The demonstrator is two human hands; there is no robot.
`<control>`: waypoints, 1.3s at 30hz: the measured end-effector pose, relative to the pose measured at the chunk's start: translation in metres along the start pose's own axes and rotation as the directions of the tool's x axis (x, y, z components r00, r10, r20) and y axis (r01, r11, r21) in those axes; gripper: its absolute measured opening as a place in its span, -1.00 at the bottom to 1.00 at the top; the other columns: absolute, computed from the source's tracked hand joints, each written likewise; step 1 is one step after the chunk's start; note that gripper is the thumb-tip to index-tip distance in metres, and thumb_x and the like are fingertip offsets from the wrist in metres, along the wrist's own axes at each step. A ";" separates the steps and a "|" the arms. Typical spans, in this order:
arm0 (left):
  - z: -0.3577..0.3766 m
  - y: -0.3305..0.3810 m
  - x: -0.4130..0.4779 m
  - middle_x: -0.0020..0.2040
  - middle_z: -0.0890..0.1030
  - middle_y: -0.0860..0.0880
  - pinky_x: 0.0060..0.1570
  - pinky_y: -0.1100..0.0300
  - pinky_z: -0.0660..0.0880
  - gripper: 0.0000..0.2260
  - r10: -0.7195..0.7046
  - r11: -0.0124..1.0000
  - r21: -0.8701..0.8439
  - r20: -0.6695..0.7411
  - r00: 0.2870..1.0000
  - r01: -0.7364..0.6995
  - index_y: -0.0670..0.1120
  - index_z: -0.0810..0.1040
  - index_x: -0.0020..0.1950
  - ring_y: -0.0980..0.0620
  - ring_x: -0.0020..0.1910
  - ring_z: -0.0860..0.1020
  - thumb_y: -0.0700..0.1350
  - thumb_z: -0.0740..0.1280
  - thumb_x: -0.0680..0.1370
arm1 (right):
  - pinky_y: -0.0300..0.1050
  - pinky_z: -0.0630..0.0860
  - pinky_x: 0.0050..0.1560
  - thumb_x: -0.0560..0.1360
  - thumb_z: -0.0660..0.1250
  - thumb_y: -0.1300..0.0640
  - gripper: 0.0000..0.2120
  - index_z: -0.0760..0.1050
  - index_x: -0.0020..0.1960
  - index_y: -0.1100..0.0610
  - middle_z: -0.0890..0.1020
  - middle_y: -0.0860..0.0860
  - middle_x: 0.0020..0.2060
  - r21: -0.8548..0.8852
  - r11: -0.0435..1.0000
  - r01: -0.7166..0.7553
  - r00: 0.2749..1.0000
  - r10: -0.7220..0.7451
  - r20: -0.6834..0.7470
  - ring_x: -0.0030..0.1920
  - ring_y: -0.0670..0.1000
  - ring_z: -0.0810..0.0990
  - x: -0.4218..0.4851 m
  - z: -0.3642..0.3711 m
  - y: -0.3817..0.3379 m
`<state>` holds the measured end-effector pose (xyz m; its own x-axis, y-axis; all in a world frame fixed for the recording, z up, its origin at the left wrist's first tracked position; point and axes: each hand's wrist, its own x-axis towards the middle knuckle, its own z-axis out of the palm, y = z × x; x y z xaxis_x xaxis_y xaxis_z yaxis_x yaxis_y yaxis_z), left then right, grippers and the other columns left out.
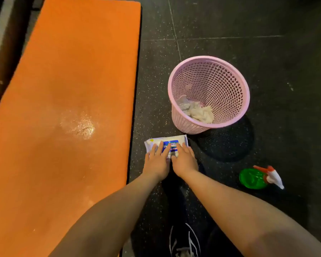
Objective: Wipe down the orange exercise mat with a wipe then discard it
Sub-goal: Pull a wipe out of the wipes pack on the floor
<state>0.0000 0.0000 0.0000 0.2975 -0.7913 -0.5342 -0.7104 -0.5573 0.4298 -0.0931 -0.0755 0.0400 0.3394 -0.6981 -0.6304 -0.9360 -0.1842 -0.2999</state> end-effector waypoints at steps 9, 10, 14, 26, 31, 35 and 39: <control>0.035 -0.016 0.026 0.66 -0.06 0.02 0.55 -0.08 -0.01 -0.47 0.062 0.996 0.070 -0.175 0.983 -0.050 0.13 0.03 0.64 -0.15 0.61 -0.05 0.07 0.14 0.70 | 0.02 0.11 0.58 0.71 0.12 0.09 -0.37 -0.12 0.67 -0.03 -0.08 -0.03 0.65 -0.030 0.999 0.016 1.000 -0.017 -0.015 0.64 0.04 -0.11 0.022 0.036 0.022; 0.036 -0.016 0.028 0.65 -0.02 0.01 0.55 -0.07 0.01 -0.48 0.052 0.998 0.056 -0.200 0.978 -0.042 0.13 0.07 0.63 -0.16 0.60 -0.02 0.07 0.15 0.69 | 0.02 0.12 0.57 0.71 0.11 0.09 -0.37 -0.13 0.67 -0.03 -0.08 -0.03 0.65 -0.028 1.000 0.013 0.999 -0.014 -0.029 0.64 0.04 -0.13 0.023 0.039 0.021; 0.037 -0.011 0.034 0.57 0.25 0.00 0.51 -0.01 0.06 -0.52 0.026 0.999 -0.036 -0.330 0.944 -0.040 0.06 0.31 0.55 -0.11 0.50 0.17 0.02 0.28 0.63 | 0.07 0.25 0.51 0.72 0.10 0.10 -0.37 -0.15 0.66 -0.07 -0.10 -0.05 0.65 -0.011 1.000 -0.015 0.999 0.015 -0.048 0.63 0.05 -0.13 0.019 0.048 0.019; 0.030 -0.018 0.028 0.40 0.50 0.05 0.42 0.08 0.25 -0.60 -0.045 0.935 -0.342 -0.382 0.923 -0.097 0.03 0.51 0.42 -0.01 0.39 0.32 -0.02 0.39 0.58 | 0.12 0.21 0.54 0.66 0.17 0.18 -0.22 -0.29 0.63 -0.17 -0.15 -0.07 0.65 0.131 0.991 0.003 0.999 0.003 -0.044 0.63 0.05 -0.16 0.003 0.056 0.021; 0.009 -0.014 0.033 0.07 0.52 0.04 0.02 0.17 0.44 -0.76 -0.191 0.806 -0.577 -0.462 0.866 -0.130 0.01 0.54 0.12 0.11 -0.02 0.50 0.01 0.48 0.51 | 0.24 0.38 0.43 0.61 0.25 0.16 -0.04 -0.50 0.47 -0.34 0.07 -0.01 0.63 0.230 0.973 0.023 0.993 0.004 -0.118 0.58 0.13 0.13 0.005 0.051 0.018; 0.003 -0.016 0.032 -0.23 0.54 0.02 -0.27 0.13 0.42 -0.71 -0.310 0.729 -0.685 -0.346 0.886 -0.012 -0.03 0.41 -0.20 0.05 -0.27 0.48 0.10 0.41 0.56 | 0.21 0.44 0.39 0.61 0.27 0.14 -0.02 -0.51 0.49 -0.31 0.15 0.00 0.60 0.242 0.970 0.023 0.989 0.013 -0.148 0.52 0.13 0.24 0.005 0.052 0.021; 0.006 -0.023 0.036 0.11 0.60 0.10 0.22 -0.02 0.41 -0.89 -0.044 0.893 -0.422 -0.428 0.903 -0.156 0.07 0.61 0.11 0.03 0.14 0.53 0.00 0.34 0.61 | 0.14 0.27 0.51 0.66 0.22 0.09 -0.21 -0.28 0.63 -0.13 -0.08 -0.06 0.65 0.144 0.989 0.034 0.998 -0.025 -0.062 0.62 0.08 -0.03 0.010 0.057 0.030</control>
<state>0.0236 -0.0144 -0.0333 0.5733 -0.7971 -0.1895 -0.4114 -0.4801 0.7748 -0.1129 -0.0488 -0.0157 0.3566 -0.7350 -0.5767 -0.9006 -0.1063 -0.4215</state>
